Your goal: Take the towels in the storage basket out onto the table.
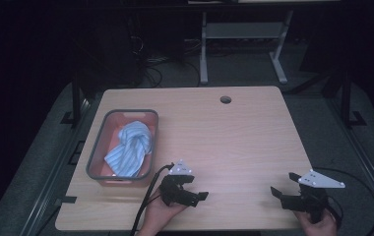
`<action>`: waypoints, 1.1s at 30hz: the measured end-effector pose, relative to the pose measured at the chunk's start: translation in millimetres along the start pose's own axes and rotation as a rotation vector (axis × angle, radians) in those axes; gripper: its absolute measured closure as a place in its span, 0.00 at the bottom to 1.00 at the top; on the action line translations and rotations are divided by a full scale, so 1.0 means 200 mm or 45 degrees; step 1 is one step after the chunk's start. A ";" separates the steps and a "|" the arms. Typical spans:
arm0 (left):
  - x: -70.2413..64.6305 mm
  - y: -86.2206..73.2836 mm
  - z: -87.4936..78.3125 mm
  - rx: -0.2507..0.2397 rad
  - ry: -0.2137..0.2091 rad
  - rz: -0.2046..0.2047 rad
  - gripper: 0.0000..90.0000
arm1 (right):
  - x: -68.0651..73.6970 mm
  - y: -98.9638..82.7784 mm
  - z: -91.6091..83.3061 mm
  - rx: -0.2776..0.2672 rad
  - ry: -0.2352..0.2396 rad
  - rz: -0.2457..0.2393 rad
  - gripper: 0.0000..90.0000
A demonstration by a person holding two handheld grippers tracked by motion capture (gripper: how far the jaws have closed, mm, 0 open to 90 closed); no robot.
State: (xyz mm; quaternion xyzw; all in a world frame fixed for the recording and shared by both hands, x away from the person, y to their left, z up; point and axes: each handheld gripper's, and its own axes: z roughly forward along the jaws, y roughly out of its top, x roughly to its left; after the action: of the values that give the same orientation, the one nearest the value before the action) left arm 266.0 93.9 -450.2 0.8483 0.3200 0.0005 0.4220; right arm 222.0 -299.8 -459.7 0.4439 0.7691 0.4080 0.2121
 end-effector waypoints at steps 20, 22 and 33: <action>0.00 0.01 -0.01 -0.008 -0.014 0.001 0.23 | 0.01 0.01 -0.01 -0.007 -0.004 -0.008 0.16; 0.00 0.01 -0.02 -0.002 -0.017 0.005 0.23 | 0.01 0.01 -0.01 -0.006 0.001 -0.006 0.16; -0.01 0.06 -0.01 -0.012 -0.021 -0.006 0.22 | 0.02 0.01 0.00 0.006 0.007 -0.012 0.16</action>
State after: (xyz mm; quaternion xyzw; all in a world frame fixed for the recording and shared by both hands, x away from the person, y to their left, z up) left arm 270.5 88.0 -439.4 0.8455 0.3186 -0.0060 0.4284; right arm 221.9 -295.8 -458.3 0.4395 0.7728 0.4064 0.2109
